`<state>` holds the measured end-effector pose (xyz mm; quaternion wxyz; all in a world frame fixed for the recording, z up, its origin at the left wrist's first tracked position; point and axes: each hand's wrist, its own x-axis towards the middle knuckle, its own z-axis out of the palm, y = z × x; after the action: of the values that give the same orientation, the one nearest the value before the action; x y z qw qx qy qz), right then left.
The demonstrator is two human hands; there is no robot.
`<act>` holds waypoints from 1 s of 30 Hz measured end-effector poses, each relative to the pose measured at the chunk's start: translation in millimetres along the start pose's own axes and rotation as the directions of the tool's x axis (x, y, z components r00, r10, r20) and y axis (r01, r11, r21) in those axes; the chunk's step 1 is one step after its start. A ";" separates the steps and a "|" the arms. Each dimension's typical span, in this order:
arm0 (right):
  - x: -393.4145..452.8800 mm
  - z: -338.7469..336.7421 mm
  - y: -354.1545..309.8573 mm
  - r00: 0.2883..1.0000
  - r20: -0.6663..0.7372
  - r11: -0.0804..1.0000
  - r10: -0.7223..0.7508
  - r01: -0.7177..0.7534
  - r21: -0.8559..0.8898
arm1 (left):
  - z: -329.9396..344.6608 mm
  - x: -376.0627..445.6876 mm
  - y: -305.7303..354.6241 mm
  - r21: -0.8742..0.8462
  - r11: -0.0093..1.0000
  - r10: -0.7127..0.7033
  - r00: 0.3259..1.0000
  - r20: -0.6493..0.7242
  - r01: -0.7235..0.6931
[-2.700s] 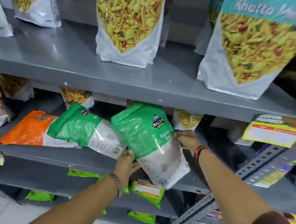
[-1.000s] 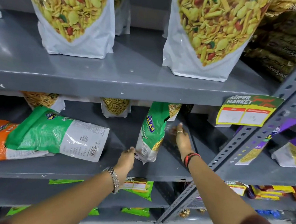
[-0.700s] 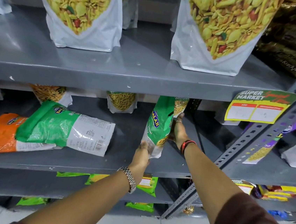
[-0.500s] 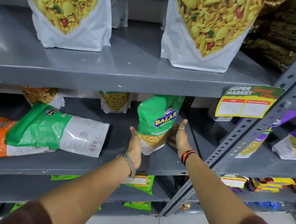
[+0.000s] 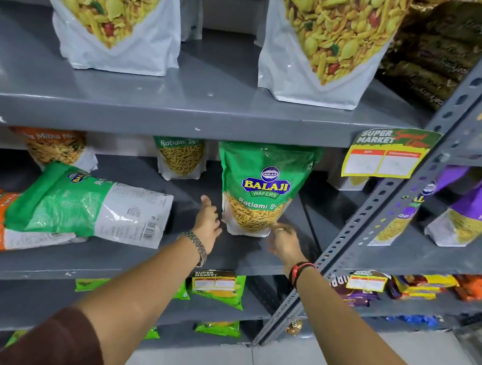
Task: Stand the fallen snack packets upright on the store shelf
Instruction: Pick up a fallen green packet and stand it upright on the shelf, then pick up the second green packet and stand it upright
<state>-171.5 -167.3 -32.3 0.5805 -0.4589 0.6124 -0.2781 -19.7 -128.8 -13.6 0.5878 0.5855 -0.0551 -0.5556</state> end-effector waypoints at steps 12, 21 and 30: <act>-19.6 145.7 -19.3 0.862 0.364 0.840 -0.352 0.463 -0.283 | -160.4 -48.6 -10.2 0.057 0.990 -0.119 0.986 -0.119 0.127; -1.5 263.3 -75.8 0.818 0.496 0.624 -0.291 0.555 -0.549 | -230.3 -17.6 37.5 0.075 0.997 -0.012 0.978 -0.208 0.028; 31.4 307.1 -94.0 0.889 0.447 0.572 -0.097 0.417 -0.706 | -245.6 1.5 34.7 -0.026 0.998 0.044 0.973 -0.227 -0.051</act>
<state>150.7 -175.9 -17.2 0.3731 -0.7941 0.4792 0.0247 177.0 13.5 -64.2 0.6125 0.6343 0.0070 -0.4717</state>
